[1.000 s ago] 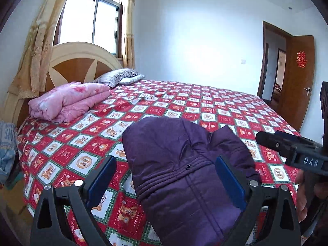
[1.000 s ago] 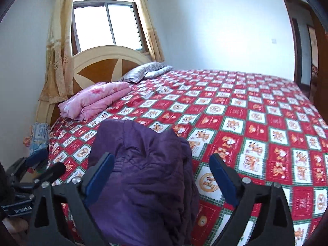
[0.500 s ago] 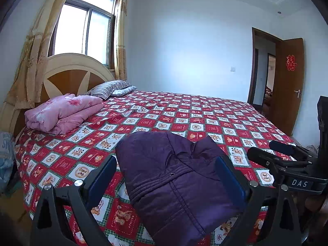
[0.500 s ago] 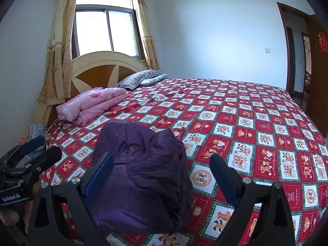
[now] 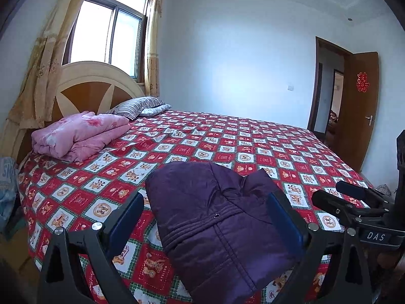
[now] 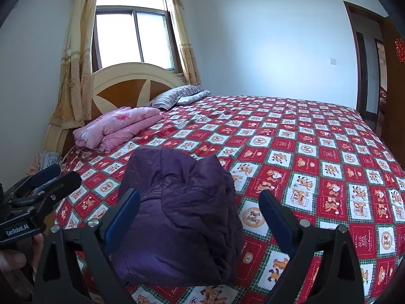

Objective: Fold large clothes

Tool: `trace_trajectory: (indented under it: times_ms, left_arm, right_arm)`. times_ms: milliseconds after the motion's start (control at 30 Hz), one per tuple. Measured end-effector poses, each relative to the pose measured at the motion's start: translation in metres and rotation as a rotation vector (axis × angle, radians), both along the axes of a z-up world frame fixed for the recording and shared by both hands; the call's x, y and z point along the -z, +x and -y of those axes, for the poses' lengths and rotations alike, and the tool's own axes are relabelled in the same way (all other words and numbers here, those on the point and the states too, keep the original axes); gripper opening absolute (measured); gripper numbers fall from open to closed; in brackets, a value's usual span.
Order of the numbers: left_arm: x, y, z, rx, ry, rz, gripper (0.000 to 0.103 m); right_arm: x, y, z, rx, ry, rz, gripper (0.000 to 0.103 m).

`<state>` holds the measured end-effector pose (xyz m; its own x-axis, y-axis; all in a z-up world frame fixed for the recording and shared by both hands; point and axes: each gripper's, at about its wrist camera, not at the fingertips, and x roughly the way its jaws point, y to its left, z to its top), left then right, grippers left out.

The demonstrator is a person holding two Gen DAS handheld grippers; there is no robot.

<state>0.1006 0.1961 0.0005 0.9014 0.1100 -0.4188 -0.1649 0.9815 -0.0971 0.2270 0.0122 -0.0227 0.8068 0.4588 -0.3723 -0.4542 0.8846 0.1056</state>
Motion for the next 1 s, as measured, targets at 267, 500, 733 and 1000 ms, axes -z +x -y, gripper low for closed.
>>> trace_trajectory:
  times_ms: [267,500,733,1000]
  left_arm:
    - [0.0003,0.0003,0.0006,0.005,-0.001,-0.002,0.098]
    - [0.0008,-0.0002,0.0008,0.004,-0.005,-0.003,0.098]
    - [0.0017,-0.0002,0.0009,0.005,-0.006,-0.009,0.098]
    - [0.0036,0.0013,0.0018,0.010,-0.008,-0.014,0.098]
  right_arm:
    - [0.0001,-0.0001,0.0018,-0.001,0.005,-0.006,0.097]
    - [0.0015,-0.0006,0.0018,0.001,0.008,-0.010,0.097]
    - [0.0033,-0.0016,0.0026,0.001,0.007,-0.015,0.097]
    - [0.0033,-0.0015,0.0023,-0.001,0.007,-0.014,0.097]
